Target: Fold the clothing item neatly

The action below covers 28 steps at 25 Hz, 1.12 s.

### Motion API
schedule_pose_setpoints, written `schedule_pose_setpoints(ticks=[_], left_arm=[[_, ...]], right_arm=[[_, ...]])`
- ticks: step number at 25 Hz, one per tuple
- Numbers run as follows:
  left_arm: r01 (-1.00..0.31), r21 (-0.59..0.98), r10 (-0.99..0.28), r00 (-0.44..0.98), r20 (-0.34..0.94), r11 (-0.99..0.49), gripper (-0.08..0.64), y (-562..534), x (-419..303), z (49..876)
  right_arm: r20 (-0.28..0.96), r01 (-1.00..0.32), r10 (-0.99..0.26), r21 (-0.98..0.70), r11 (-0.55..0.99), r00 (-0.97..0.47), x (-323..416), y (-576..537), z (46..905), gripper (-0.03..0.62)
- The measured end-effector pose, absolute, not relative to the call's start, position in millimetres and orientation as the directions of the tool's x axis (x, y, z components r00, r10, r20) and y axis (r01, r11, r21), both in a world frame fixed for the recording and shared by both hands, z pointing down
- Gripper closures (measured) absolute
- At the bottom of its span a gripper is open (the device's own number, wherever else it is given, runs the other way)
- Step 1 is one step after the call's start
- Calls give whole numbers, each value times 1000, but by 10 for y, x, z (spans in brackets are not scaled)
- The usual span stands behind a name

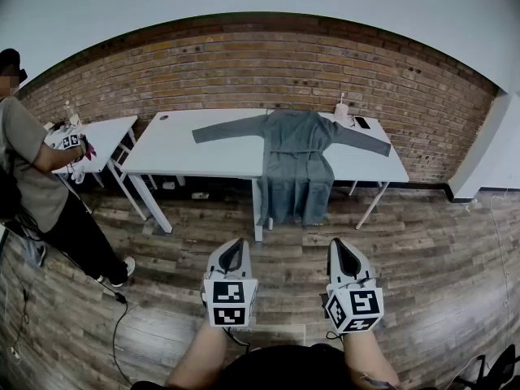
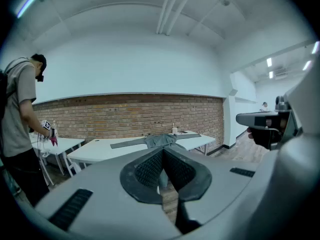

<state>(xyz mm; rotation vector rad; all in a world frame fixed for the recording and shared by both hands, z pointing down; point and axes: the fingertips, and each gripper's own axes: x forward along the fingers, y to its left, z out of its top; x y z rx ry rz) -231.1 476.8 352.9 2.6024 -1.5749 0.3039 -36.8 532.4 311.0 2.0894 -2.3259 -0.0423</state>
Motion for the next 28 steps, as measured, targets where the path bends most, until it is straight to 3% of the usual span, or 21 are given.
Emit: schedule_pose_setpoints(ticks=[15,28], left_arm=[[-884,-17,-864,453,218,-468,565,4436,-2507,3639],[-887,-118,-883,416,219,-447,565,3417,-2026,3619]], right_arm=[[-6,-990,-994,79,113,-114,-540,4966,3127,591],[-39,-988,-988,0,151,-151,-95,3763,3222,591]])
